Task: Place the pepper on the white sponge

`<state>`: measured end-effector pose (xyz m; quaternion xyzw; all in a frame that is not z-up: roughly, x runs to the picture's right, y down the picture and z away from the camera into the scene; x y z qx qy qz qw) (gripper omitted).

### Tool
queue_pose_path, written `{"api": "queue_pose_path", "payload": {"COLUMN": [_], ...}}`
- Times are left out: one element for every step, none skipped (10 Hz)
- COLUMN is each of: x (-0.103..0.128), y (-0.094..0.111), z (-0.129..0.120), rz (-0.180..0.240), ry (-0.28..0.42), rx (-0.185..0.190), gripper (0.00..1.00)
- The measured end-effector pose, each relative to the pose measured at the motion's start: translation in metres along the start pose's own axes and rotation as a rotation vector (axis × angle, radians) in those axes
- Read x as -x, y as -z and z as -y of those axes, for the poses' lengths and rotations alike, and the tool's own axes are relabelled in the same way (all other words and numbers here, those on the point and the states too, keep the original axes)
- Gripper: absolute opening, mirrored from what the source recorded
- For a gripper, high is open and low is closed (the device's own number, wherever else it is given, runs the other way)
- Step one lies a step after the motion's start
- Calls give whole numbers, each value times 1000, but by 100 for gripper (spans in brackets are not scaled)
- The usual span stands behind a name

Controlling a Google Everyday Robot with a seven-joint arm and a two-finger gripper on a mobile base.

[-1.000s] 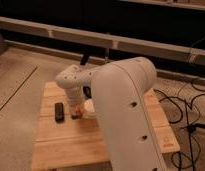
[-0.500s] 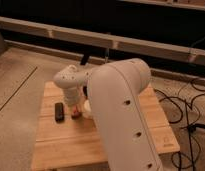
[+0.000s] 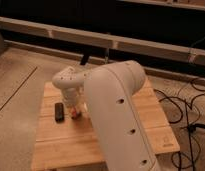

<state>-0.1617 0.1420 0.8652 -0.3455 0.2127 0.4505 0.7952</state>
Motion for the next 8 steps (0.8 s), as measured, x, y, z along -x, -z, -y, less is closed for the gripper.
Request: {"api": "queue_pose_path", "payload": {"x": [1, 1, 0, -1, -1, -1, 0, 0], "y": [-1, -2, -2, -2, 1, 5, 12, 18], "z": [-2, -4, -4, -4, -4, -6, -9, -11], "rz": [1, -4, -8, -9, -5, 4, 21, 35], "ry": [0, 2, -1, -4, -7, -6, -1, 5], "rx": [2, 2, 0, -1, -4, -5, -10, -14], "gripper": [80, 80, 80, 80, 80, 80, 80, 80]}}
